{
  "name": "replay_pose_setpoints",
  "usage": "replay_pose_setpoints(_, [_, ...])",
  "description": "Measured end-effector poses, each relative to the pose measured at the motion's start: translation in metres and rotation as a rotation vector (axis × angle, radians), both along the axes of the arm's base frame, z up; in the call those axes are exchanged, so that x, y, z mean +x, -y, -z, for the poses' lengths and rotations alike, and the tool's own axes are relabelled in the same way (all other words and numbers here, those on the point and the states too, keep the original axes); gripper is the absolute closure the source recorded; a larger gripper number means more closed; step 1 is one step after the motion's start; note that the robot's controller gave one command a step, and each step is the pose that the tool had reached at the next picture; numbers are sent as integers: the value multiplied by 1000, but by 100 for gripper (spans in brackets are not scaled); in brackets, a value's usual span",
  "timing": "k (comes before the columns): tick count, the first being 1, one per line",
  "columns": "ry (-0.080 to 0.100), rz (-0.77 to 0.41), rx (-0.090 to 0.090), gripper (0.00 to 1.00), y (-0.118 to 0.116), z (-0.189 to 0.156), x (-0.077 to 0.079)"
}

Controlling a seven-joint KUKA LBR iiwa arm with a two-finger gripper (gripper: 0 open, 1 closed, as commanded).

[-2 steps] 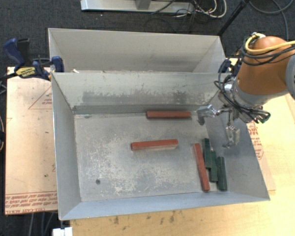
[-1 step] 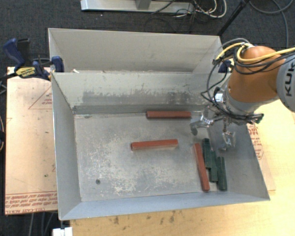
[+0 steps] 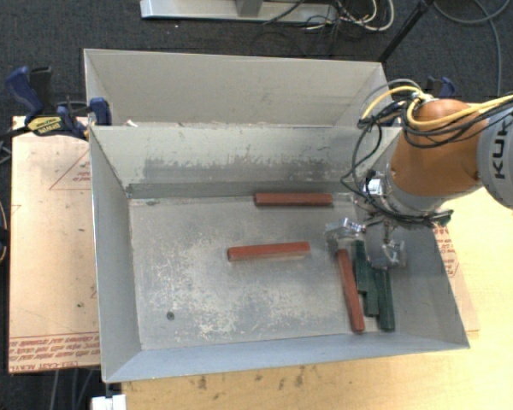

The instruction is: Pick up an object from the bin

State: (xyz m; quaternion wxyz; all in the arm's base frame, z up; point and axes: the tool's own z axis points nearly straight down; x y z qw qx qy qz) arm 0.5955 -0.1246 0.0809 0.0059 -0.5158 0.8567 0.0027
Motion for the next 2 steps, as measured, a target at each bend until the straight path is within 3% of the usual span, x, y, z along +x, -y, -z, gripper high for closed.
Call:
replay_pose_setpoints(1, [24, -280, -3, 100, -16, 3, -41])
replay_pose_setpoints(2, [24, -280, -3, 100, -16, 3, -41])
